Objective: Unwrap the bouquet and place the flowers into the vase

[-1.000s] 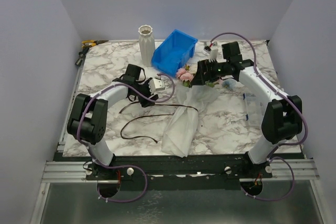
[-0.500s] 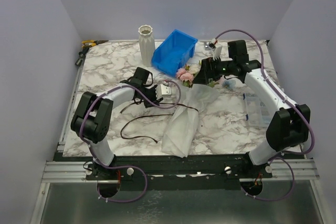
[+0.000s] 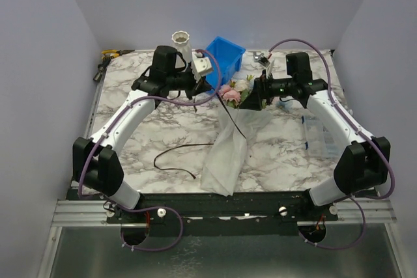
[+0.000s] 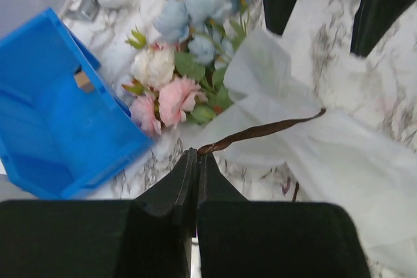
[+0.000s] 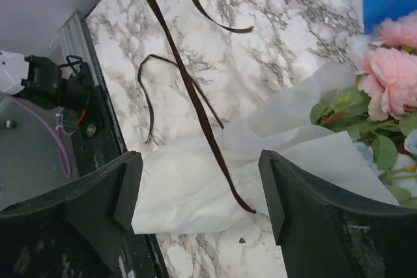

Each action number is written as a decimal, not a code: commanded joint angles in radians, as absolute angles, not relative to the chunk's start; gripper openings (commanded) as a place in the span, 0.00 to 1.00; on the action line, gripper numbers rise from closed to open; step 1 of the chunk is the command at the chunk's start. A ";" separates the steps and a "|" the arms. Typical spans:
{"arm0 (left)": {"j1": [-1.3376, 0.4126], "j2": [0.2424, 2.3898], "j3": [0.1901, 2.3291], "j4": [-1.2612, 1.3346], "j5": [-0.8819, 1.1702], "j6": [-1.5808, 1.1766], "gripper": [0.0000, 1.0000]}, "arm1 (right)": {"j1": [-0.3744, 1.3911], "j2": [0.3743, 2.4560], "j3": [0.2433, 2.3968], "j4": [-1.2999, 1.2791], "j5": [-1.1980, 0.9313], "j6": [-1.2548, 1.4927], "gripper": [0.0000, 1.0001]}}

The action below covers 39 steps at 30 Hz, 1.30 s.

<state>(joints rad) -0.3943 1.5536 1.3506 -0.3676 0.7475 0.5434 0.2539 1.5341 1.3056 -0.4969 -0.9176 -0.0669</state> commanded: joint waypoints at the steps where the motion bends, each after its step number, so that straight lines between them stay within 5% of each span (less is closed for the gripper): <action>1: -0.402 1.521 1.447 -0.272 0.813 0.253 0.00 | 0.264 1.471 1.259 -0.405 -1.053 -0.083 0.80; 27: -0.412 1.533 1.638 0.036 0.817 -0.202 0.00 | 0.459 1.588 1.147 -0.181 -0.882 -0.108 0.69; 30: -0.411 1.532 1.641 0.051 0.794 -0.216 0.00 | 0.462 1.611 1.124 -0.140 -0.833 -0.077 0.53; 33: -0.396 1.522 1.631 0.061 0.743 -0.246 0.00 | 0.463 1.614 1.144 -0.153 -0.801 -0.047 0.06; 39: -0.331 1.493 1.514 0.045 0.763 -0.236 0.00 | 0.441 1.533 1.202 -0.179 -0.801 0.032 0.01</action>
